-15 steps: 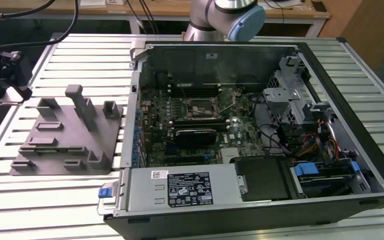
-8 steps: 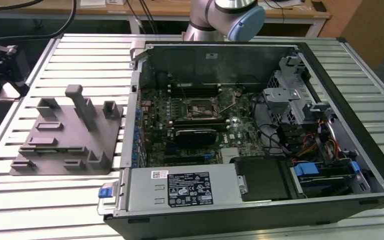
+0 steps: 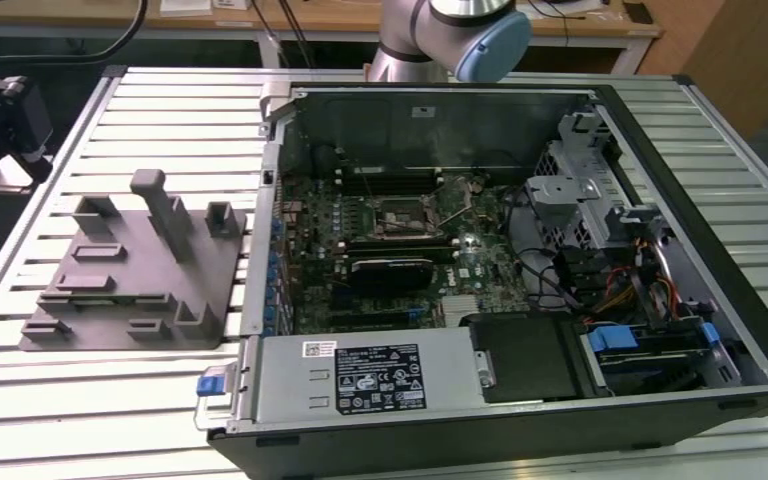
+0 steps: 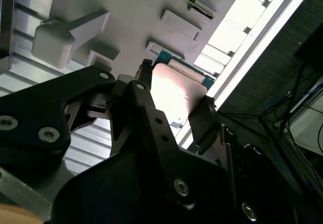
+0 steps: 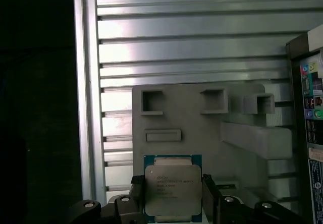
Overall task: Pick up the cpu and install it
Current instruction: 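Pick up the cpu and move it towards the insertion slot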
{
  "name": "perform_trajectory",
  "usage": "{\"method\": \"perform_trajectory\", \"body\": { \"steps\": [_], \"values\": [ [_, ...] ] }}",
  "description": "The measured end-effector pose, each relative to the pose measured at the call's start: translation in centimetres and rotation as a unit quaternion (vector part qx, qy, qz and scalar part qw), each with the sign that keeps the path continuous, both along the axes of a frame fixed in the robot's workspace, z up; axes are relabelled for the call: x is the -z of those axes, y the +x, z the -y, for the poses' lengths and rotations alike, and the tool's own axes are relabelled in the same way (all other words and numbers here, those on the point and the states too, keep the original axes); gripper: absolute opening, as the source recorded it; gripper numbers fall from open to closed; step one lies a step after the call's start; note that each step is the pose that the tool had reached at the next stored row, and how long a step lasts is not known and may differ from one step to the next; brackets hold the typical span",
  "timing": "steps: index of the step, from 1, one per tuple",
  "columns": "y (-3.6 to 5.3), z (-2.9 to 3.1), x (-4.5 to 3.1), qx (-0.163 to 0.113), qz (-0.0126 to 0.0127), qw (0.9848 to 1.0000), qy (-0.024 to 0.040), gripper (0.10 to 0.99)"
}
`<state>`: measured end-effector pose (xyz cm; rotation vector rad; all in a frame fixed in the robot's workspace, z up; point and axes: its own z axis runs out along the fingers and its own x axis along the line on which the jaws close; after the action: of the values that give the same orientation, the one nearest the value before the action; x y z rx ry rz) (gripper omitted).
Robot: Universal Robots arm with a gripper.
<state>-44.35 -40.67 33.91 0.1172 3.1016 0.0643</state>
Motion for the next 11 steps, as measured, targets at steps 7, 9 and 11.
{"method": "perform_trajectory", "body": {
  "steps": [7, 9, 11],
  "values": [
    [0.0, 0.0, -1.33, 0.0, 0.0007, 1.0, 0.0, 0.541],
    [0.0, 0.0, -1.59, 0.0, 0.0009, 1.0, 0.0, 0.541],
    [0.0, 0.0, -1.89, 0.0, 0.001, 1.0, 0.0, 0.541]
  ]
}}
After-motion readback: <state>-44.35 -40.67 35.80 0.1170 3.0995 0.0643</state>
